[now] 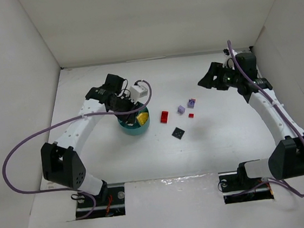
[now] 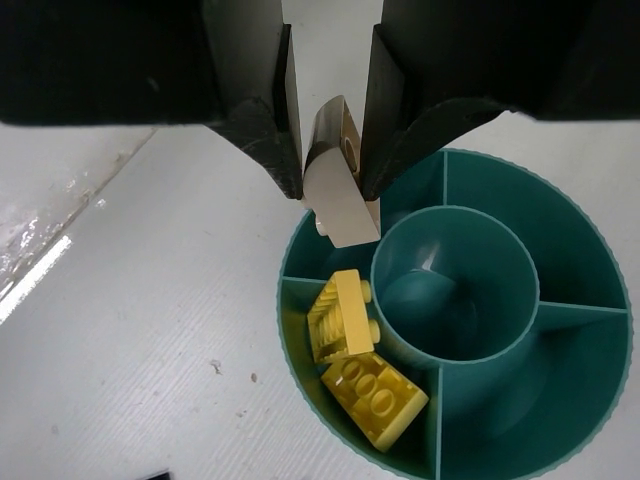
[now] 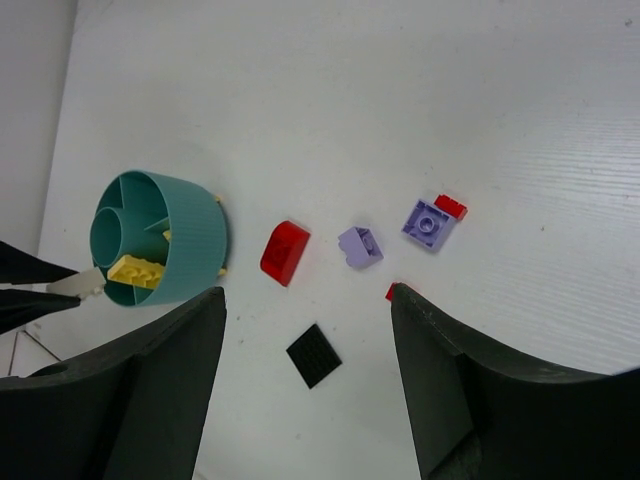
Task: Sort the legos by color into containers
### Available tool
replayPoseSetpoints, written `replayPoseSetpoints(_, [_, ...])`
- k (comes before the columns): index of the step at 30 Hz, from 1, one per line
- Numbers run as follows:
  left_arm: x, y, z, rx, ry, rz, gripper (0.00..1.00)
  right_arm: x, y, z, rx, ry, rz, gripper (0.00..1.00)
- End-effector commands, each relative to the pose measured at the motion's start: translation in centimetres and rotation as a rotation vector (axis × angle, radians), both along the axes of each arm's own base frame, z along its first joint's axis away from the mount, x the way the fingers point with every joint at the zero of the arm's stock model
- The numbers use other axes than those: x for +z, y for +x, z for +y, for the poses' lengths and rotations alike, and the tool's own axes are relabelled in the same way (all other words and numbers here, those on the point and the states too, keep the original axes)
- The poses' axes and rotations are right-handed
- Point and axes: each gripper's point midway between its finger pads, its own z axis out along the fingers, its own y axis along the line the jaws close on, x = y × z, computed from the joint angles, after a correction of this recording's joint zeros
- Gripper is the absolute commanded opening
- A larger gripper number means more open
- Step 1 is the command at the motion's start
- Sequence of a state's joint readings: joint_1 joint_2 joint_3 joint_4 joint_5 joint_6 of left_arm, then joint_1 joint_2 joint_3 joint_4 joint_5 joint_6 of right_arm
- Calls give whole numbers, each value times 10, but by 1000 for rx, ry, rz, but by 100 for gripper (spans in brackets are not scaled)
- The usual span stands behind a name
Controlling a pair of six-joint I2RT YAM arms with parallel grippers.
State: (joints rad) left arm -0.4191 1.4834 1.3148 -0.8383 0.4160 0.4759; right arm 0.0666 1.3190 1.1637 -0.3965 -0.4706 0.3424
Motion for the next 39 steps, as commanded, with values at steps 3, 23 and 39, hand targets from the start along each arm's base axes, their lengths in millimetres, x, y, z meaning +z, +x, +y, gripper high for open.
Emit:
replayPoseSetpoints(3, [-7,8,4,-12,43,-31,0,10,5,-4,-9,-21,-53,72])
replayPoseSetpoints(23, [76,42,4,44,-124,-260,45,-38,-12,4,146,-166,8,71])
replayPoseSetpoints(39, [171,78,28,399,-249,-582,67,-133,-147,127,792,-532,180,79])
